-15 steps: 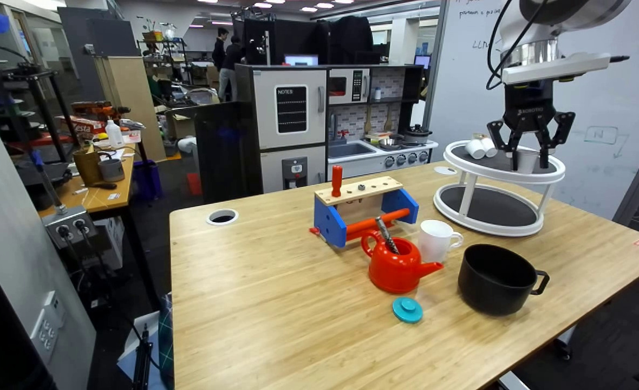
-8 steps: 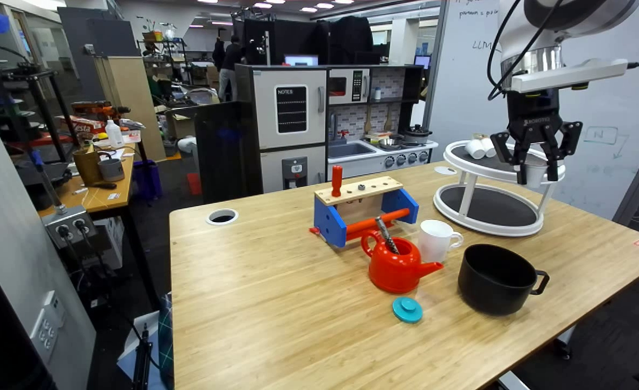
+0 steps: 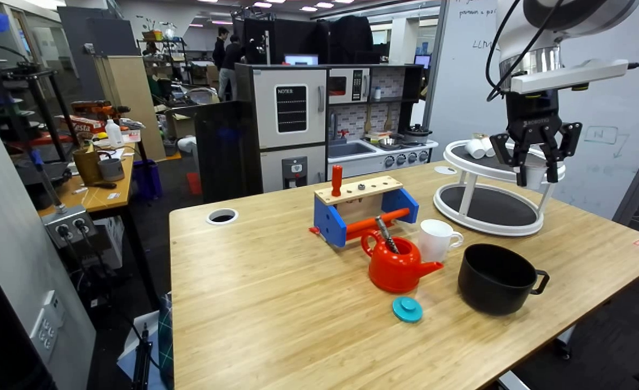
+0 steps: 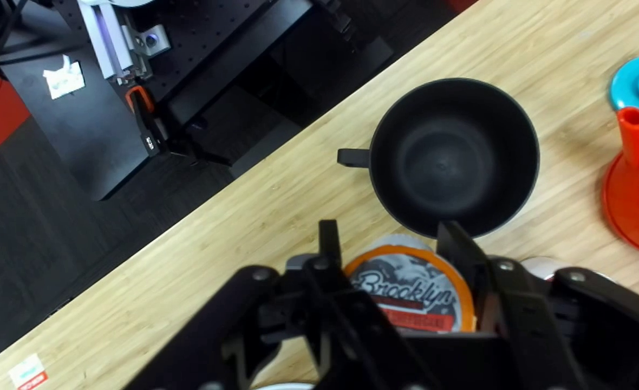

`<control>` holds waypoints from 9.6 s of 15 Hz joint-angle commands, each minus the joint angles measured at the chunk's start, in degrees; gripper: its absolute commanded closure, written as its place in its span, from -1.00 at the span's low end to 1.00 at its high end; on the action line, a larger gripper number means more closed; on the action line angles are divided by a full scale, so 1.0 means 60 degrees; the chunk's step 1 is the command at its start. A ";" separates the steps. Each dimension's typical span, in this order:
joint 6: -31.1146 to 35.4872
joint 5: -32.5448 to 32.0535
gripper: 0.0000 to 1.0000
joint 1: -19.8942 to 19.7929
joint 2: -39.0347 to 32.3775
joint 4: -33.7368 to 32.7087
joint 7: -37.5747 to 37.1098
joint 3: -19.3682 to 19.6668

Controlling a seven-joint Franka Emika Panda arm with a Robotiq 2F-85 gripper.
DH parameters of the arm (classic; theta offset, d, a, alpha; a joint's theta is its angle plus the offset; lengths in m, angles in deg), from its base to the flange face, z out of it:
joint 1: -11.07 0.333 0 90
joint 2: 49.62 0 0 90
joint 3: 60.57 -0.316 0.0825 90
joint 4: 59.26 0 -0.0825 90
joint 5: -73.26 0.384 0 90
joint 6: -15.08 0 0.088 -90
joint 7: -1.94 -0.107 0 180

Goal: Put one of the cups atop the stand in the mug and another in the bowl, then place the marker in the kettle on the table

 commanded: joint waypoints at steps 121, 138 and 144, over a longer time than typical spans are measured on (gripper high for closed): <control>0.2016 -0.1037 0.98 0.1596 -0.0631 -0.0315 0.2806 -0.1263; 0.0417 -0.1910 1.00 0.1907 -0.2250 -0.1831 0.1759 -0.1131; 0.0054 -0.2341 0.26 0.2621 -0.3204 -0.3667 0.2344 -0.1364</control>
